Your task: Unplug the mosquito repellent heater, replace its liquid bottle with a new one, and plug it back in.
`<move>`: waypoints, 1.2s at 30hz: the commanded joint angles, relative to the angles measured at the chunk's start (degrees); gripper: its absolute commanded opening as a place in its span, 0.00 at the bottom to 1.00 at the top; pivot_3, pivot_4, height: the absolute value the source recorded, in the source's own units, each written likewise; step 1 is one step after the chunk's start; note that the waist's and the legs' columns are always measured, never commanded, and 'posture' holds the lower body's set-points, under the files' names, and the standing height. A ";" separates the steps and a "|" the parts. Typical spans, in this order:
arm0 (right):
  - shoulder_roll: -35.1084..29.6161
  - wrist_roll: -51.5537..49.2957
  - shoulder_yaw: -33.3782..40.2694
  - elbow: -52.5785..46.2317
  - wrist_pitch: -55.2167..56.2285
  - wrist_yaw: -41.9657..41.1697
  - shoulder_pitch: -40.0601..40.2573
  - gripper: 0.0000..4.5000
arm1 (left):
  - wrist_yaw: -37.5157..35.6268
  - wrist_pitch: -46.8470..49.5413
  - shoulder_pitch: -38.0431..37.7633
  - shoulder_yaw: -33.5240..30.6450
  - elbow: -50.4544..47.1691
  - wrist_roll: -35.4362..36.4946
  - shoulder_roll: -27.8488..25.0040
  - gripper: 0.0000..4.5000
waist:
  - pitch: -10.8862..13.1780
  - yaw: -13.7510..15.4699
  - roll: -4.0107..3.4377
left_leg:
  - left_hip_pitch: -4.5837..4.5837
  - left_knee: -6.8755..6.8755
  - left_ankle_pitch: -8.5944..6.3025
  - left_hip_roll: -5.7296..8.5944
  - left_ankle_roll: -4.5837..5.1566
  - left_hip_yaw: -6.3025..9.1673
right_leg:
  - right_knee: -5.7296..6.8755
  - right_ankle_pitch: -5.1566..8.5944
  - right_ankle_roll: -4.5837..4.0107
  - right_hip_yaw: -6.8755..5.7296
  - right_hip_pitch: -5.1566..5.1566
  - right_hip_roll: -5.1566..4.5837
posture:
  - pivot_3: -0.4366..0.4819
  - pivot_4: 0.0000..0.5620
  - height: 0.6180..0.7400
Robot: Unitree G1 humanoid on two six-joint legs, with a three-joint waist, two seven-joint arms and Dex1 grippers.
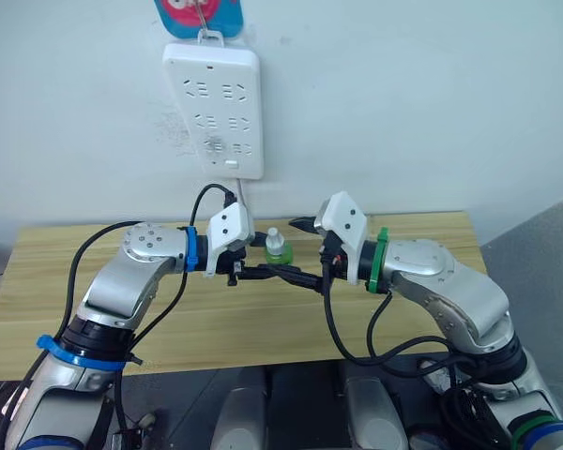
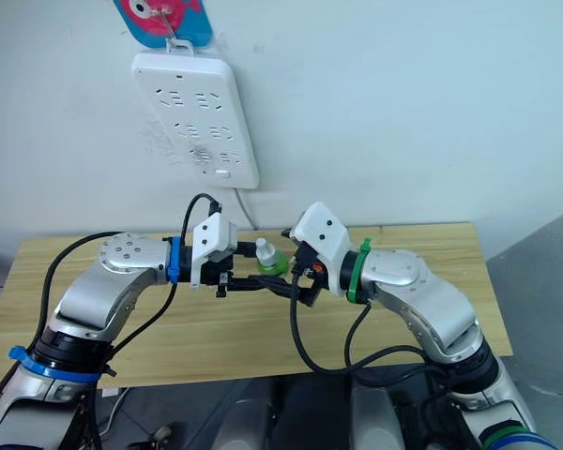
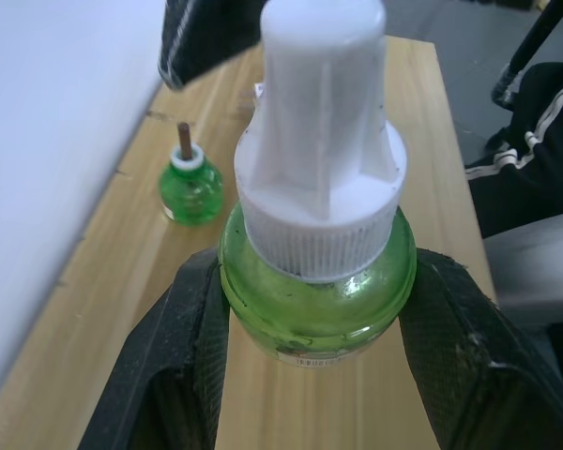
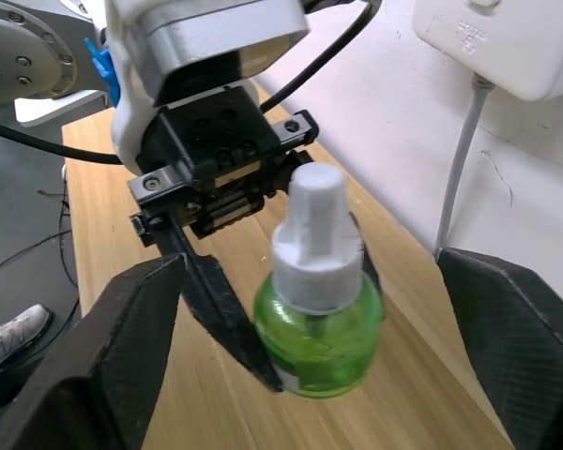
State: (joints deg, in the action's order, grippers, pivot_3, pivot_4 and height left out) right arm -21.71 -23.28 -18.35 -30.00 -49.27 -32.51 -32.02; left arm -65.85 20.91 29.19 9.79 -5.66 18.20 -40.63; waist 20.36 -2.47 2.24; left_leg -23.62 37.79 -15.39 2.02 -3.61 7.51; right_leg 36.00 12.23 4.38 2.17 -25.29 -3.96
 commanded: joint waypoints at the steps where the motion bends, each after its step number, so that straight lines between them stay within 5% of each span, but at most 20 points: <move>1: 1.00 1.10 -1.04 -1.26 1.51 0.94 0.83 0.71 | -0.35 -1.52 0.26 -0.89 -0.88 0.34 0.59 0.49 | -0.16 -0.09 0.00 | -0.04 0.01 0.00 0.01 0.00 0.01 | 0.00 -0.01 -0.01 -0.01 -0.02 0.00 | 0.36 0.47 1.00; 7: 1.82 3.69 -2.74 -0.75 3.16 1.73 1.10 0.24 | -0.47 -1.61 -0.39 -1.37 -1.80 0.73 0.78 0.49 | -0.28 -0.28 0.01 | -0.13 0.06 0.02 0.09 -0.02 0.07 | 0.03 -0.05 -0.04 -0.03 -0.07 -0.05 | 0.36 0.47 1.00; 33: 3.03 5.35 -1.23 1.53 7.92 0.15 2.15 0.24 | -0.80 -1.01 1.95 -1.22 -3.75 1.15 1.14 0.49 | -0.62 -0.79 0.05 | -0.11 0.25 0.30 0.19 0.06 0.09 | 0.97 -0.17 -0.20 0.03 -0.34 -0.08 | 0.36 0.45 1.00; 36: 3.25 5.30 -0.41 1.50 8.29 -0.22 2.40 0.46 | -0.95 -1.07 2.00 -1.10 -3.50 0.45 0.68 0.49 | -0.80 -0.81 0.07 | -0.11 0.25 0.31 0.19 0.06 0.09 | 0.98 -0.17 -0.20 0.02 -0.34 -0.08 | 0.36 0.45 1.00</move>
State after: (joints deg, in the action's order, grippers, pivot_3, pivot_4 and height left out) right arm -18.83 -17.12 -19.33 -27.39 -42.06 -32.42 -29.95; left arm -66.12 20.77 30.25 9.44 -6.54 17.73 -39.86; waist 19.56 -3.28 2.31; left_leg -23.74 38.04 -15.07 2.21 -3.58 7.59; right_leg 36.98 12.05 4.17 2.20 -25.63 -4.05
